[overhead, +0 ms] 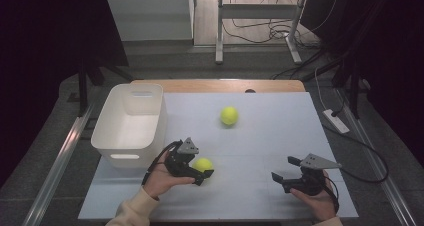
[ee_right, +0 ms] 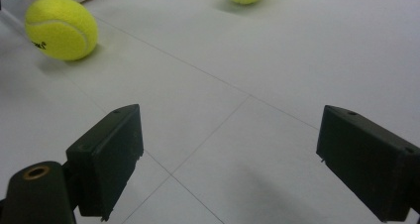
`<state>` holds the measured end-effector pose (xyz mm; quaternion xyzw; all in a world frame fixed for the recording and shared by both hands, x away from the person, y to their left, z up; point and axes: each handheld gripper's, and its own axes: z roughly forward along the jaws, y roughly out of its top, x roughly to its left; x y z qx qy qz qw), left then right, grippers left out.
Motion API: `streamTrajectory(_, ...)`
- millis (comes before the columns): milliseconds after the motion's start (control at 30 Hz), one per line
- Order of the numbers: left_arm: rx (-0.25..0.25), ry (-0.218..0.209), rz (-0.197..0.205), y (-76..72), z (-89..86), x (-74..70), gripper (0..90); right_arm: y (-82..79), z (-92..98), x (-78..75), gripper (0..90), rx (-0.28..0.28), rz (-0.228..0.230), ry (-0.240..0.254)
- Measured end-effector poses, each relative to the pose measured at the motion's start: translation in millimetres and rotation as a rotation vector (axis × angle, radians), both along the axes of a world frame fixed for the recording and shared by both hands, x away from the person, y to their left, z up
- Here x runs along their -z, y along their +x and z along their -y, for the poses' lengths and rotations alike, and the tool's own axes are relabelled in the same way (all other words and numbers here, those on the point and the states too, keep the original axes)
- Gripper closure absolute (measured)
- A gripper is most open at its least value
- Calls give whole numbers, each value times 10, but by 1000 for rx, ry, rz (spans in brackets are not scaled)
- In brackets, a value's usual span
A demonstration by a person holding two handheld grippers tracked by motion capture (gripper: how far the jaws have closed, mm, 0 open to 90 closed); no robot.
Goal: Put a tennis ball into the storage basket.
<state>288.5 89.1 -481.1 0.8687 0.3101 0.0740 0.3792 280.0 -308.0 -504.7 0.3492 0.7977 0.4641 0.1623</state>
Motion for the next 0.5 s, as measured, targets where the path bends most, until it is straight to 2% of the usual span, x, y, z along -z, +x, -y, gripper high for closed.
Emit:
streamTrajectory(133,-17,51,-31,42,49,51,74,3,-1,3,106,-1,-2,-2)
streamTrajectory(267,-10,109,-58,58,108,128,66,3,-3,6,107,-1,-4,-4)
streamTrajectory(333,-8,120,-63,59,118,144,64,3,-3,7,107,-1,-5,-5)
streamTrajectory(400,-10,161,-78,71,150,210,64,3,-6,11,107,-2,-3,-4)
streamTrajectory(500,-27,198,-87,88,168,255,76,4,-6,14,107,-1,-2,-10)
